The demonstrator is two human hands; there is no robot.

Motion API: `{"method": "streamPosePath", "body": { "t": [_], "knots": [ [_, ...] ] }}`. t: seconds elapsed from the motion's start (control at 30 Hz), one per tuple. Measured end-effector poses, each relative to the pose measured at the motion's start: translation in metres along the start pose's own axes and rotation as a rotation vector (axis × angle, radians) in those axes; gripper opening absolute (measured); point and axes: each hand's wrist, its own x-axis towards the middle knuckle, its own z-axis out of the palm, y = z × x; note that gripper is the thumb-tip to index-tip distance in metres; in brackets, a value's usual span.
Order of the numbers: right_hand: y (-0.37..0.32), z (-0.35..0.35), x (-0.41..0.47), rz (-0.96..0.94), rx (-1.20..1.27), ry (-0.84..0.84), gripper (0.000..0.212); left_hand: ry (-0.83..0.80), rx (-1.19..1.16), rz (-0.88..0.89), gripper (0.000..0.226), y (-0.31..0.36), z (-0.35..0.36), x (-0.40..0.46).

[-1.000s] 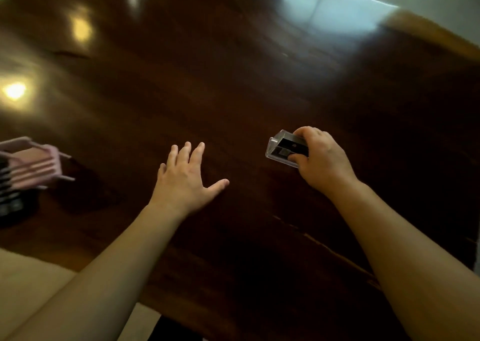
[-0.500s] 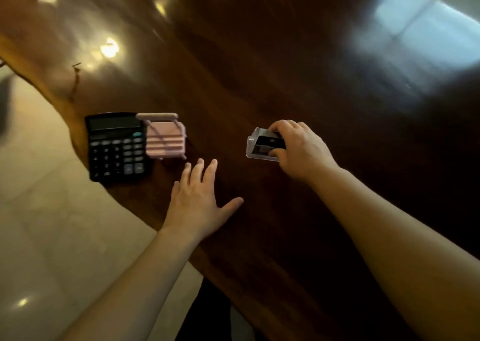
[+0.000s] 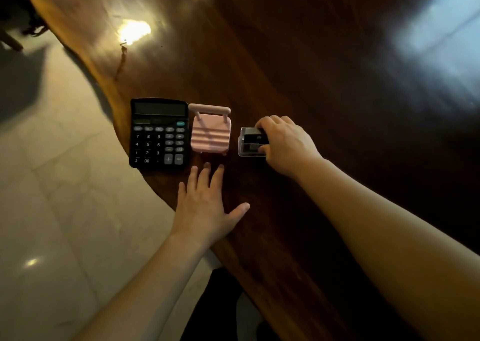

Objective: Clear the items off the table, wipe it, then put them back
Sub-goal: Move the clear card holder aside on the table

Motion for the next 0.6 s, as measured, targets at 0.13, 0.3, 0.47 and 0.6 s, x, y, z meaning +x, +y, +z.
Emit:
{"method": "streamPosePath", "body": {
  "t": [0.13, 0.3, 0.47, 0.6],
  "knots": [
    [-0.002, 0.005, 0.004, -0.004, -0.008, -0.009, 0.056, -0.008, -0.012, -0.013, 0.105, -0.001, 0.001, 0.003],
    [0.001, 0.001, -0.006, 0.035, 0.053, -0.043, 0.076, -0.005, -0.016, -0.005, 0.105, -0.005, -0.002, 0.004],
    [0.004, -0.012, -0.042, 0.14, 0.165, 0.056, 0.087, -0.034, -0.027, 0.049, 0.103, -0.013, -0.017, 0.008],
    [0.008, -0.019, -0.089, 0.238, 0.232, 0.111, 0.086, -0.139, -0.082, 0.158, 0.099, 0.003, -0.041, 0.01]
  ]
}}
